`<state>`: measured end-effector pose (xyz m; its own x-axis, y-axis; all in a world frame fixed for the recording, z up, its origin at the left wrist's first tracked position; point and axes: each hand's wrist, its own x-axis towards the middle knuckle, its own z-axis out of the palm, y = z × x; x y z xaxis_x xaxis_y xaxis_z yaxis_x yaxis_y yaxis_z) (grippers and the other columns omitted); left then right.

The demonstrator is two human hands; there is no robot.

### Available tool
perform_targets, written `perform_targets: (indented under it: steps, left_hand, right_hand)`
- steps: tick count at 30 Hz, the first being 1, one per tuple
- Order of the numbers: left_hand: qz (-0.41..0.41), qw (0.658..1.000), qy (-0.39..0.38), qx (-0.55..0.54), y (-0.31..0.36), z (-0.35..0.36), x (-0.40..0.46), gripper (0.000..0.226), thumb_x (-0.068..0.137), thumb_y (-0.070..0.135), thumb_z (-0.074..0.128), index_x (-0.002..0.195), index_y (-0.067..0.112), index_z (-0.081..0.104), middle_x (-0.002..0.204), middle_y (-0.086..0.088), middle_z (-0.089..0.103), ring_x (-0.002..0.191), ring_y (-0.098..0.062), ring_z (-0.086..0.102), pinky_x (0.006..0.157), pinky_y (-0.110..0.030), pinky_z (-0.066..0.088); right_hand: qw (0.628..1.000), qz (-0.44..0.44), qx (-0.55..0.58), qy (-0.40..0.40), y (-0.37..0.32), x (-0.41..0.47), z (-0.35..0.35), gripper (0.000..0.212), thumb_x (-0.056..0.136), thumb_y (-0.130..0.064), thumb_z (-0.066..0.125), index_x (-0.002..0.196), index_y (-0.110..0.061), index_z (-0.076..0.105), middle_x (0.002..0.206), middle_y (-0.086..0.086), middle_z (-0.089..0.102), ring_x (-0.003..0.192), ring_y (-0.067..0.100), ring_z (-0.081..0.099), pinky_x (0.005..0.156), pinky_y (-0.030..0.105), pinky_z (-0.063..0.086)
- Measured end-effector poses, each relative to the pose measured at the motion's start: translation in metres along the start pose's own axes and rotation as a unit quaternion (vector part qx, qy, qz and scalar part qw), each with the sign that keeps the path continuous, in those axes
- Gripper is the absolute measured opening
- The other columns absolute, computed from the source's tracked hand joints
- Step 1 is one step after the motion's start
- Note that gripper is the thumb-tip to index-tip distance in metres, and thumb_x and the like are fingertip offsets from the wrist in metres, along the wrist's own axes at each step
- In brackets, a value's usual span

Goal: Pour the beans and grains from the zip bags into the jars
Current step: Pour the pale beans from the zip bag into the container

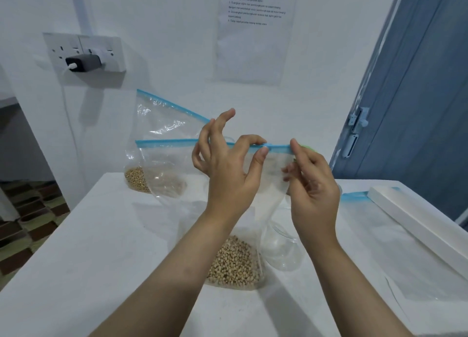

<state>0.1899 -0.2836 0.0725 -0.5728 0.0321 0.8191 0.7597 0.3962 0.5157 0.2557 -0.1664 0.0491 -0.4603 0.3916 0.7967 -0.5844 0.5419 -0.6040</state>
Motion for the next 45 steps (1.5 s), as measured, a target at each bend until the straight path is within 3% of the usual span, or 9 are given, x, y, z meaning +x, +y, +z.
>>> perform_targets:
  steps: [3, 9, 19, 23, 29, 32, 36, 40, 45]
  left_hand:
    - [-0.015, 1.000, 0.001, 0.004, -0.008, -0.006, 0.002, 0.013, 0.094, 0.044, 0.059, 0.095, 0.035, 0.069, 0.152, 0.007, 0.033, 0.143, -0.009, 0.013, 0.110, -0.045, 0.014]
    - [-0.038, 0.999, 0.010, 0.030, -0.035, -0.022, 0.012, 0.010, 0.091, 0.046, 0.062, 0.092, 0.039, 0.069, 0.153, 0.008, 0.029, 0.145, -0.021, 0.016, 0.108, -0.045, 0.014]
    - [-0.094, 0.993, 0.064, 0.020, -0.085, -0.052, 0.024, 0.003, 0.092, 0.047, 0.059, 0.094, 0.048, 0.060, 0.151, 0.009, 0.030, 0.144, -0.016, 0.020, 0.110, -0.049, 0.021]
    - [-0.110, 0.991, 0.076, -0.009, -0.098, -0.058, 0.026, 0.006, 0.094, 0.044, 0.058, 0.099, 0.045, 0.062, 0.150, 0.009, 0.033, 0.141, -0.016, 0.025, 0.108, -0.042, 0.019]
    - [-0.124, 0.980, 0.092, -0.126, -0.106, -0.059, 0.026, 0.010, 0.099, 0.030, 0.054, 0.105, 0.028, 0.062, 0.135, 0.010, 0.046, 0.125, -0.011, 0.045, 0.106, -0.022, 0.032]
    - [-0.181, 0.953, 0.086, -0.226, -0.096, -0.055, 0.022, 0.008, 0.104, 0.028, 0.049, 0.107, 0.031, 0.055, 0.110, 0.013, 0.061, 0.097, -0.011, 0.061, 0.088, -0.023, 0.046]
    - [-0.240, 0.920, 0.096, -0.296, -0.089, -0.052, 0.019, 0.010, 0.106, 0.023, 0.046, 0.103, 0.027, 0.055, 0.082, 0.007, 0.071, 0.070, -0.011, 0.063, 0.069, -0.022, 0.049]
    - [-0.202, 0.924, 0.098, -0.309, -0.081, -0.056, 0.030, 0.009, 0.105, 0.020, 0.049, 0.101, 0.023, 0.055, 0.078, 0.005, 0.070, 0.065, -0.013, 0.059, 0.064, -0.025, 0.048]
    - [-0.146, 0.931, 0.043, -0.332, -0.056, -0.048, 0.030, 0.010, 0.103, 0.016, 0.052, 0.100, 0.024, 0.057, 0.075, 0.004, 0.071, 0.062, -0.012, 0.059, 0.063, -0.021, 0.046]
  right_hand:
    - [0.999, 0.028, 0.009, 0.020, 0.006, 0.000, -0.001, 0.057, 0.092, 0.018, 0.048, 0.137, -0.016, 0.056, 0.112, -0.008, 0.058, 0.087, 0.010, 0.058, 0.082, 0.021, 0.052]
    - [0.996, 0.061, 0.008, 0.060, 0.015, 0.001, -0.002, 0.055, 0.093, 0.016, 0.050, 0.134, -0.018, 0.059, 0.109, -0.007, 0.058, 0.083, 0.017, 0.058, 0.082, 0.019, 0.050]
    - [0.987, 0.121, 0.019, 0.103, 0.025, 0.004, -0.003, 0.042, 0.098, 0.006, 0.054, 0.132, -0.018, 0.059, 0.111, -0.012, 0.060, 0.088, 0.018, 0.059, 0.080, 0.010, 0.046]
    - [0.984, 0.136, 0.014, 0.110, 0.026, 0.003, -0.001, 0.041, 0.098, 0.006, 0.053, 0.132, -0.016, 0.059, 0.114, -0.009, 0.061, 0.089, -0.003, 0.060, 0.080, 0.009, 0.047]
    - [0.979, 0.167, 0.009, 0.118, 0.024, -0.001, 0.002, 0.041, 0.099, 0.004, 0.052, 0.133, -0.018, 0.059, 0.115, -0.012, 0.061, 0.092, -0.007, 0.061, 0.083, 0.010, 0.048]
    - [0.979, 0.163, -0.016, 0.120, 0.021, -0.003, 0.002, 0.041, 0.100, 0.004, 0.050, 0.135, -0.014, 0.059, 0.118, -0.003, 0.060, 0.089, -0.010, 0.060, 0.081, 0.009, 0.047]
    - [0.982, 0.128, -0.117, 0.080, 0.018, -0.005, 0.004, 0.039, 0.103, -0.013, 0.051, 0.141, -0.020, 0.055, 0.130, -0.002, 0.054, 0.114, 0.000, 0.054, 0.097, 0.032, 0.050]
    - [0.935, -0.030, -0.352, 0.015, 0.010, -0.003, 0.015, 0.041, 0.099, -0.028, 0.050, 0.140, -0.028, 0.055, 0.155, 0.009, 0.036, 0.144, 0.028, 0.029, 0.114, 0.053, 0.026]
    - [0.907, -0.121, -0.403, -0.018, -0.006, 0.003, 0.037, 0.036, 0.099, -0.038, 0.049, 0.131, -0.030, 0.063, 0.140, -0.004, 0.057, 0.139, 0.025, 0.042, 0.114, 0.057, 0.016]
